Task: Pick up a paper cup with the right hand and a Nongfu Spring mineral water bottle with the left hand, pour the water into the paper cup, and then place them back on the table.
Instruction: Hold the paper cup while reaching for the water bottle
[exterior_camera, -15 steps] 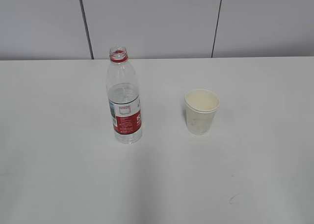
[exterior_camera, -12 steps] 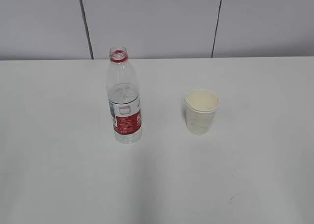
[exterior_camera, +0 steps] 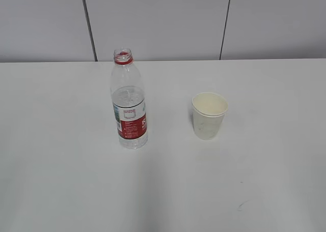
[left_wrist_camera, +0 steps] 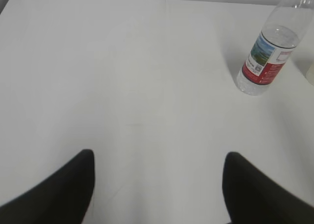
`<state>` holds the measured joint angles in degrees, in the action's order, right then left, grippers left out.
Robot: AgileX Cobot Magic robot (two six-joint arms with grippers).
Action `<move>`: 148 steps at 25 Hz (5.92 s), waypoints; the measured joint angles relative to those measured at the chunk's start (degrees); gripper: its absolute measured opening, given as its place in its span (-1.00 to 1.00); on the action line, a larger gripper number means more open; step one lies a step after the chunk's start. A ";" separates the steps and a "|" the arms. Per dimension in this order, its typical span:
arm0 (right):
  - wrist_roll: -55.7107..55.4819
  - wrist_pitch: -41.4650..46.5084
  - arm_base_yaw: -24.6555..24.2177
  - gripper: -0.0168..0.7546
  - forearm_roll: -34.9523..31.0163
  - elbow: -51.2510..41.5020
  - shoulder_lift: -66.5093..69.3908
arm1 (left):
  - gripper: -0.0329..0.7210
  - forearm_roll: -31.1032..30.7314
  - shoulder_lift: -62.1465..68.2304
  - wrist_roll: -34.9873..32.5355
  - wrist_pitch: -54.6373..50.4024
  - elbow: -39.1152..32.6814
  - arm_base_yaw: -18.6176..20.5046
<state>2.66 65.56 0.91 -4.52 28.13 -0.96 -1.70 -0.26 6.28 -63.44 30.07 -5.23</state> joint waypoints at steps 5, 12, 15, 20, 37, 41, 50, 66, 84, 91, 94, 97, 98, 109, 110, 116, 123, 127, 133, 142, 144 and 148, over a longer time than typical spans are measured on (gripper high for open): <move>0.00 0.00 0.00 0.57 0.00 0.00 0.00 | 0.41 0.00 0.00 0.00 0.00 0.00 0.00; 0.00 0.00 0.00 0.57 0.00 0.00 0.00 | 0.41 0.00 0.00 0.00 0.00 0.00 0.00; 0.00 0.00 0.00 0.57 0.00 0.00 0.00 | 0.41 0.00 0.00 0.00 0.00 0.00 0.00; 0.00 0.00 0.00 0.57 0.00 0.00 0.00 | 0.41 0.00 0.00 0.00 0.00 0.00 0.00; 0.00 -0.67 0.00 0.57 0.00 0.38 0.00 | 0.41 0.10 0.00 0.00 0.00 0.00 0.00; 0.61 -3.13 0.00 0.57 0.00 0.88 0.00 | 0.41 0.10 0.00 -0.19 1.84 0.51 0.00; 3.85 -19.35 0.00 0.57 0.00 -3.62 0.00 | 0.41 0.00 0.00 -10.39 15.16 -1.62 0.00; 4.44 -37.29 0.00 0.56 0.00 -12.57 0.00 | 0.41 -1.06 10.50 -10.89 42.11 -11.17 0.00; 4.52 -44.85 0.00 0.57 0.00 -14.03 7.87 | 0.41 -4.24 28.66 -10.94 64.83 -15.12 0.00; 4.57 -54.53 0.00 0.56 0.00 -15.96 17.82 | 0.41 -4.35 29.37 -10.94 72.12 -17.82 0.00; 4.79 -62.29 0.00 0.56 0.10 -17.46 21.83 | 0.41 -4.35 30.02 -10.94 72.19 -17.82 0.00; 4.99 -68.38 0.00 0.56 1.24 -18.43 26.05 | 0.41 -4.35 30.06 -10.94 72.19 -17.82 -0.11; 4.99 -69.55 0.00 0.56 1.66 -18.47 27.02 | 0.41 -4.35 30.17 -10.94 72.24 -17.82 -0.49; 5.09 -75.42 0.00 0.57 2.28 -18.57 32.98 | 0.41 -4.86 35.67 -10.94 72.97 -17.82 -9.68; 5.09 -75.81 0.00 0.57 2.28 -18.57 33.27 | 0.41 -4.80 36.12 -10.94 73.47 -17.82 -9.73; 5.09 -79.46 0.00 0.56 2.28 -18.57 36.60 | 0.41 -3.93 40.66 -10.94 79.03 -17.82 -9.73; 5.13 -86.56 0.00 0.56 3.67 -18.57 43.65 | 0.41 -3.19 51.35 -10.94 92.22 -17.82 -9.73; 5.13 -91.68 0.00 0.57 6.88 -18.57 48.34 | 0.41 -3.15 57.91 -10.94 99.78 -17.82 -9.73; 0.38 -97.25 0.00 0.57 12.13 -17.81 56.13 | 0.41 -3.76 65.06 -10.94 103.32 -17.82 -9.73; -3.85 -102.53 0.00 0.56 21.84 -12.56 69.63 | 0.41 -5.24 66.39 -10.00 103.63 -17.82 -9.73; -4.20 -103.53 0.00 0.56 22.59 -11.68 71.62 | 0.41 -5.26 66.39 -9.86 103.63 -17.82 -9.73; -4.52 -103.92 0.00 0.57 24.89 -10.32 75.38 | 0.41 -5.31 66.39 -8.57 103.40 -17.82 -9.73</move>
<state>-1.86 -38.36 0.91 20.36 17.81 74.42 -7.01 66.13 -2.29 39.95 12.25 -14.96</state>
